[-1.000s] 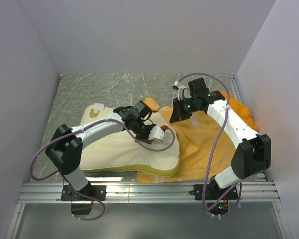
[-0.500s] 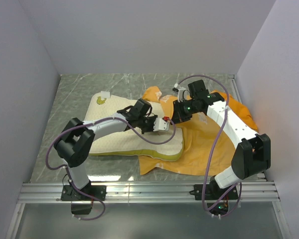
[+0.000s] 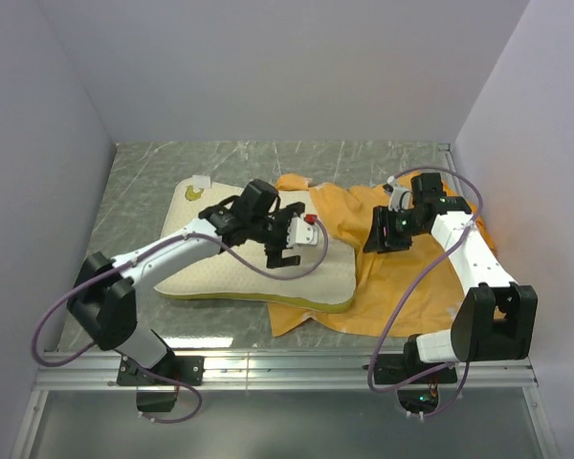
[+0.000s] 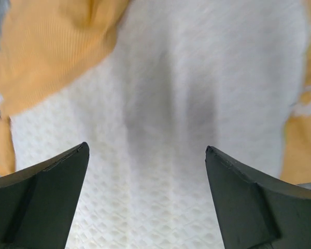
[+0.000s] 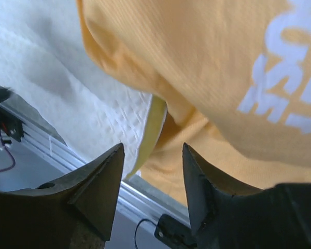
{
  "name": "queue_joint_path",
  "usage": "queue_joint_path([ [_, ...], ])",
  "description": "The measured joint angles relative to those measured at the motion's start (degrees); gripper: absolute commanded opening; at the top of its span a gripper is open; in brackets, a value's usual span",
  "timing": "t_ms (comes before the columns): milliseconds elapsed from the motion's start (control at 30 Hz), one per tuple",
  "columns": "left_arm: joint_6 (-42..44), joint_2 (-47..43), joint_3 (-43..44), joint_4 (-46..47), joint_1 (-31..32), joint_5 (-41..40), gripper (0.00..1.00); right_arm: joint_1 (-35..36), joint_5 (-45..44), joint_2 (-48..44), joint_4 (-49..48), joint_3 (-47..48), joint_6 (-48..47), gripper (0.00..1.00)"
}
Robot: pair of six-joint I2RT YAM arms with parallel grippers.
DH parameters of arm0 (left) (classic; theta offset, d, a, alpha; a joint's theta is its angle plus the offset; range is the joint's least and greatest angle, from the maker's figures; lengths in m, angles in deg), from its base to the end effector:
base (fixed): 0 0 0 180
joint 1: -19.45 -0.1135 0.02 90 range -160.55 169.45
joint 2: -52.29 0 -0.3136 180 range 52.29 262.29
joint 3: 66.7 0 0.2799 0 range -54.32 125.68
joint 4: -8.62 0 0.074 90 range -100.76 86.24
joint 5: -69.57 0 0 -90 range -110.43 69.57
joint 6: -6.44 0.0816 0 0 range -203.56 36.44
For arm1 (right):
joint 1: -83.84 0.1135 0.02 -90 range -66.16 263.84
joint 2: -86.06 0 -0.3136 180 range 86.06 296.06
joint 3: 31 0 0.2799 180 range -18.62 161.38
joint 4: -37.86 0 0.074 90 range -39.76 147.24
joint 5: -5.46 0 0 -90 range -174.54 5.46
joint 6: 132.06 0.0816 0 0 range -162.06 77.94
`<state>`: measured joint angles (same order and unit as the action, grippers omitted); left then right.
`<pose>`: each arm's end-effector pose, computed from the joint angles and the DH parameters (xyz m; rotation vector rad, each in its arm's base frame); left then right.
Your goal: Put the pillow into the pillowcase
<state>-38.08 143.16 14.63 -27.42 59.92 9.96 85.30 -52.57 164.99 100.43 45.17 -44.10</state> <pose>0.2789 -0.2922 0.2775 1.7444 1.5003 -0.5797 0.2979 0.0508 0.2776 -0.2437 2.6096 0.7464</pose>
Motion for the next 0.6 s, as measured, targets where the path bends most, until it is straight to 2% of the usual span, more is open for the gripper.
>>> queue_joint_path([
  [100, -0.8, -4.1, -0.3, -0.3, 5.4, -0.9, 0.99, -0.2, 0.1, -0.2, 1.3, -3.2, -0.6, 0.52],
  [200, -2.3, -4.3, -1.9, 1.6, 10.6, -3.5, 0.99, -0.5, 0.5, 1.2, 1.9, -4.4, -0.7, 0.52],
  [400, -6.2, 1.3, -6.2, 5.2, 18.2, -11.1, 0.99, -0.8, 0.7, 3.7, 1.6, -5.2, -0.5, 0.52],
  [533, -9.3, 5.8, -6.8, 8.2, 21.0, -16.2, 0.99, -1.6, 0.8, 4.9, 1.4, -5.4, -0.4, 0.59],
  [567, -10.2, 6.8, -6.7, 8.9, 21.3, -17.2, 0.93, -1.9, 0.8, 4.9, 1.4, -5.4, -0.4, 0.61],
  [600, -11.0, 7.9, -6.5, 9.4, 21.5, -17.9, 0.75, -2.1, 0.8, 4.9, 1.4, -5.4, -0.4, 0.62],
])
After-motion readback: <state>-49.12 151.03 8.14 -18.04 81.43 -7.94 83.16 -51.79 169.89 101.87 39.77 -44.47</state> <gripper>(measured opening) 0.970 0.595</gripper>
